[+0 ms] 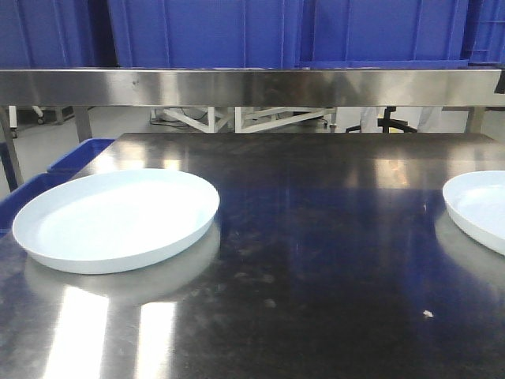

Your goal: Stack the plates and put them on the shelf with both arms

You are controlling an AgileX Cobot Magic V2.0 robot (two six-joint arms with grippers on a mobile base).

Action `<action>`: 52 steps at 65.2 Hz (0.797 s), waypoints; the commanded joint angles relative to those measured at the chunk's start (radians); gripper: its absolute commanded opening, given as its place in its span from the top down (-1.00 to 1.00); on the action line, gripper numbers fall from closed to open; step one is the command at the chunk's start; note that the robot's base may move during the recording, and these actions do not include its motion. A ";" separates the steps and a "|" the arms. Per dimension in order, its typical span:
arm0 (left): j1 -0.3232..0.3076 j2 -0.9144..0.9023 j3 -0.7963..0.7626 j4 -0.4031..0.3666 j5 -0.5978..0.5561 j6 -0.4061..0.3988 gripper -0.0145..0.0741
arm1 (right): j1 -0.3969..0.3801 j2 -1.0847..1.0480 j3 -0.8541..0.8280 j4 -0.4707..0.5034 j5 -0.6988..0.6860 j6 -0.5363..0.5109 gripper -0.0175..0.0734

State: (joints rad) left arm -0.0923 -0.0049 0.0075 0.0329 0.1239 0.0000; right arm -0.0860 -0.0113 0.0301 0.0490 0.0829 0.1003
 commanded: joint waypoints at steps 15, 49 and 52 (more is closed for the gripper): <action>0.003 -0.018 0.003 -0.010 -0.090 0.000 0.45 | -0.007 -0.018 0.000 -0.001 -0.095 -0.002 0.51; 0.003 -0.018 0.003 -0.010 -0.090 0.000 0.45 | -0.007 -0.018 0.000 -0.001 -0.095 -0.002 0.51; 0.003 -0.018 0.001 -0.010 -0.090 0.000 0.45 | -0.007 -0.018 0.000 -0.001 -0.095 -0.002 0.51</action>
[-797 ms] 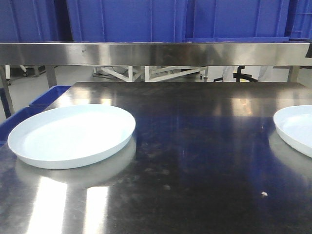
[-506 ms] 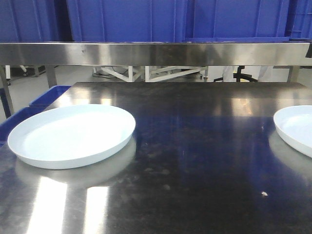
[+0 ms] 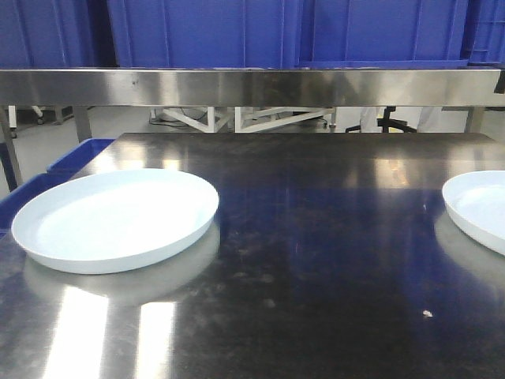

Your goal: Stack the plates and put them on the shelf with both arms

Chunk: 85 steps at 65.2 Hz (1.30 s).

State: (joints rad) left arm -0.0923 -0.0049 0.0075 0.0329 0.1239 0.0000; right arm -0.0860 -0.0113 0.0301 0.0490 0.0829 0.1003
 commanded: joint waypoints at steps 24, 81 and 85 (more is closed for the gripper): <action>-0.027 0.318 -0.433 0.001 0.036 0.000 0.45 | -0.007 -0.018 0.000 -0.001 -0.095 -0.002 0.51; -0.044 0.981 -1.046 -0.033 0.307 0.008 0.45 | -0.007 -0.018 0.000 -0.001 -0.095 -0.002 0.51; -0.044 0.981 -1.046 -0.033 0.295 0.008 0.45 | -0.007 -0.018 0.000 -0.001 -0.095 -0.002 0.51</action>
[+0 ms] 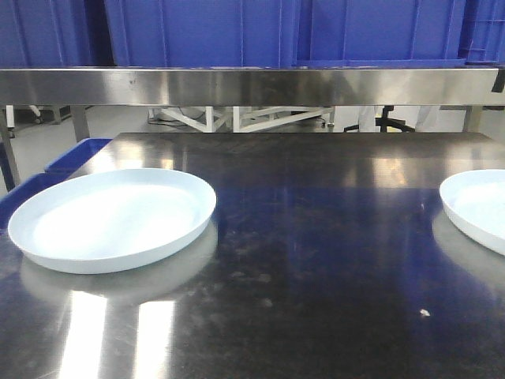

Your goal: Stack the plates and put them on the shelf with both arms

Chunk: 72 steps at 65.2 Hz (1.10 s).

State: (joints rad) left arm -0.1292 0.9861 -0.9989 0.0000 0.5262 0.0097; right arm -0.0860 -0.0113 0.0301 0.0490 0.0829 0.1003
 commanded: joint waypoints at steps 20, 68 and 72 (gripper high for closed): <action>-0.007 -0.010 -0.040 0.000 -0.092 -0.002 0.45 | -0.007 -0.018 0.000 -0.001 -0.095 -0.002 0.51; -0.007 -0.010 -0.040 0.000 -0.092 -0.002 0.45 | -0.007 0.004 -0.166 -0.029 -0.071 -0.002 0.51; -0.007 -0.010 -0.040 0.000 -0.088 -0.002 0.45 | -0.007 0.055 -0.283 -0.029 0.083 -0.002 0.51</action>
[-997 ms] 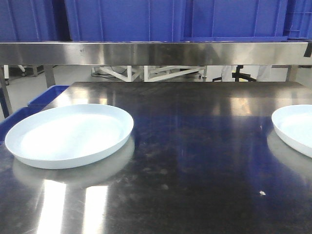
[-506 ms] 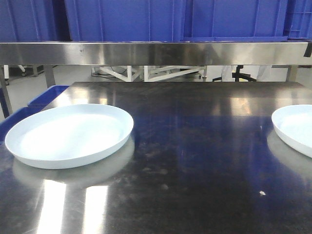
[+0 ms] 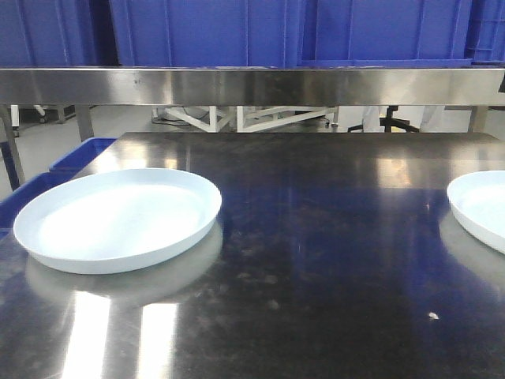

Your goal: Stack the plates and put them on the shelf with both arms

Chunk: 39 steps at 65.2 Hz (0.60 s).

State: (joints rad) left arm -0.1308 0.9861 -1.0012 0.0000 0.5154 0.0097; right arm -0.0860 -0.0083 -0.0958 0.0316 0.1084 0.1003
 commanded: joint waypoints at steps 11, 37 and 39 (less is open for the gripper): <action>-0.010 -0.010 -0.037 0.000 -0.048 -0.002 0.45 | -0.007 0.321 -0.399 -0.014 0.304 -0.002 0.51; -0.046 -0.010 -0.037 -0.009 -0.022 -0.002 0.45 | 0.008 0.696 -0.575 -0.008 0.167 -0.002 0.51; -0.046 -0.010 -0.037 -0.009 -0.022 -0.002 0.45 | 0.008 0.696 -0.575 -0.008 0.164 -0.002 0.51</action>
State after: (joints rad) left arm -0.1688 0.9861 -1.0012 0.0000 0.5621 0.0097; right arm -0.0796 0.6823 -0.6298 0.0275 0.3984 0.1003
